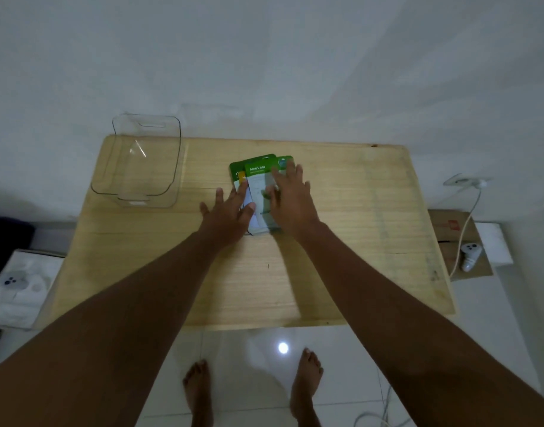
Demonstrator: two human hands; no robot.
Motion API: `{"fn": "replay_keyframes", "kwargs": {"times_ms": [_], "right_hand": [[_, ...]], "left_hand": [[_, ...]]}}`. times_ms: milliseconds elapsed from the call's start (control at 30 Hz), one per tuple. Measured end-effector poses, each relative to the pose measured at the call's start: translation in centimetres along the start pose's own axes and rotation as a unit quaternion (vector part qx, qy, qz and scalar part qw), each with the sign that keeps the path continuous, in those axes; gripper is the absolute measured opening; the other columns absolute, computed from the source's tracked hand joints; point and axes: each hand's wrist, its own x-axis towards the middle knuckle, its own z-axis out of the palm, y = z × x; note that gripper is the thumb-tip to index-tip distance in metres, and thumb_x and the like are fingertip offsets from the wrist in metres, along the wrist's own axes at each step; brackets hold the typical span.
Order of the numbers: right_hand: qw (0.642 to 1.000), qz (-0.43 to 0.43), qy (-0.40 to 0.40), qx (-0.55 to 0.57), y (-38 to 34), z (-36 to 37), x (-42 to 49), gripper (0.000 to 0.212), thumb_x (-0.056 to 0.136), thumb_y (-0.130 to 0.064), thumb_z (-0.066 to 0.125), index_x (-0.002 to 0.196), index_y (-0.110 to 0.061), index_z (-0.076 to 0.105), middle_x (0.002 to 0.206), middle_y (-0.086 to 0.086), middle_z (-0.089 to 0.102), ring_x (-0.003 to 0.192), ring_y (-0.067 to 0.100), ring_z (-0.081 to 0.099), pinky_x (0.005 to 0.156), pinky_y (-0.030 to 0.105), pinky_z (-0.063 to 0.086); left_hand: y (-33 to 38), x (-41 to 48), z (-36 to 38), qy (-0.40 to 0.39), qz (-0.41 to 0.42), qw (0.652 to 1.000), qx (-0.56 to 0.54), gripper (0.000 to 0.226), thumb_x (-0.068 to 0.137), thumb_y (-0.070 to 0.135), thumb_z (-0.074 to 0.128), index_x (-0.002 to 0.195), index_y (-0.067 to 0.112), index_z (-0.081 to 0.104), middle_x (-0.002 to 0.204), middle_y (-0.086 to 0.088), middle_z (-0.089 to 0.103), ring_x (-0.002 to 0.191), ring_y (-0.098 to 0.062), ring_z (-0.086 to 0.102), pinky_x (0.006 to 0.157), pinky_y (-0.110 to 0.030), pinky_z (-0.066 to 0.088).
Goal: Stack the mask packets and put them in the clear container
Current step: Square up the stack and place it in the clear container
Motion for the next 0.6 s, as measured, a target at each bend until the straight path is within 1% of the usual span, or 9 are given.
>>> {"fn": "replay_keyframes", "kwargs": {"times_ms": [67,200,267,333,367,400,467,533,600], "right_hand": [[0.998,-0.021,-0.036,-0.054,-0.2,0.5,-0.5,0.052,0.101,-0.021,0.044,0.151,-0.011,0.032,0.163,0.025,0.005,0.150,0.045,-0.001,0.118,0.062,0.012],[0.983,-0.016,-0.098,-0.152,-0.2,2.2,-0.5,0.076,0.091,-0.023,0.058,0.155,-0.013,0.019,0.162,0.028,-0.001,0.149,0.048,-0.004,0.119,0.062,0.008],[0.982,-0.022,-0.101,-0.161,-0.3,2.4,-0.4,0.075,0.091,-0.024,0.059,0.155,-0.013,0.020,0.162,0.028,0.002,0.149,0.048,0.000,0.119,0.062,0.012],[0.992,-0.054,-0.026,-0.110,-0.1,2.0,-0.4,0.054,0.095,-0.021,0.052,0.147,-0.013,0.038,0.159,0.024,0.022,0.143,0.044,0.028,0.112,0.057,0.033],[0.996,-0.055,0.047,-0.058,0.0,1.4,-0.5,0.041,0.097,-0.021,0.050,0.137,-0.015,0.049,0.153,0.018,0.038,0.131,0.039,0.047,0.102,0.052,0.046],[0.992,-0.034,0.119,-0.002,0.4,0.8,-0.5,0.033,0.097,-0.022,0.049,0.129,-0.017,0.055,0.144,0.010,0.051,0.117,0.032,0.058,0.092,0.047,0.053],[0.976,0.056,0.194,0.081,1.3,-0.5,-0.1,0.031,0.098,-0.025,0.049,0.126,-0.015,0.056,0.131,0.005,0.060,0.112,0.025,0.061,0.091,0.041,0.053],[0.970,0.144,0.170,0.099,2.4,-1.0,0.8,0.039,0.098,-0.028,0.051,0.130,-0.005,0.054,0.132,0.013,0.059,0.122,0.029,0.055,0.098,0.039,0.045],[0.967,0.192,0.125,0.109,3.1,-0.8,1.7,0.038,0.097,-0.028,0.052,0.118,0.004,0.056,0.120,0.022,0.061,0.115,0.037,0.057,0.092,0.038,0.044]], "left_hand": [[0.2,0.0,0.0,-0.001,-0.009,1.000,-0.003,0.064,0.103,0.049,0.025,0.157,0.031,-0.002,0.166,-0.001,0.014,0.153,-0.035,-0.002,0.116,-0.067,-0.005],[0.0,0.0,0.1,-0.003,-0.004,1.000,0.007,0.066,0.102,0.049,0.028,0.157,0.030,-0.002,0.166,0.001,0.015,0.153,-0.036,-0.001,0.115,-0.068,-0.003],[-0.2,0.1,0.2,-0.009,-0.002,1.000,0.008,0.067,0.102,0.049,0.030,0.157,0.029,-0.002,0.166,0.000,0.014,0.153,-0.037,-0.001,0.115,-0.069,-0.003],[-0.1,0.2,-0.1,0.004,-0.008,1.000,0.005,0.069,0.101,0.049,0.033,0.157,0.025,0.001,0.164,-0.007,0.021,0.152,-0.038,0.010,0.117,-0.066,0.005],[-0.1,0.1,-0.4,0.028,-0.018,0.999,-0.005,0.070,0.100,0.048,0.037,0.157,0.022,0.005,0.160,-0.012,0.030,0.148,-0.039,0.024,0.117,-0.063,0.015],[0.0,0.0,-0.7,0.064,-0.030,0.997,-0.028,0.070,0.099,0.046,0.041,0.156,0.018,0.011,0.154,-0.014,0.040,0.141,-0.039,0.039,0.115,-0.057,0.027],[-0.1,0.0,-1.6,0.137,-0.058,0.984,-0.097,0.067,0.098,0.039,0.048,0.154,0.011,0.024,0.147,-0.012,0.051,0.129,-0.035,0.054,0.108,-0.046,0.042],[-0.2,0.8,-2.3,0.182,-0.095,0.970,-0.130,0.057,0.097,0.037,0.049,0.143,0.003,0.041,0.137,-0.018,0.059,0.123,-0.036,0.058,0.103,-0.042,0.046],[0.2,1.8,-2.9,0.193,-0.143,0.961,-0.140,0.047,0.098,0.037,0.046,0.122,-0.003,0.054,0.122,-0.025,0.064,0.115,-0.040,0.060,0.095,-0.040,0.045]]}}
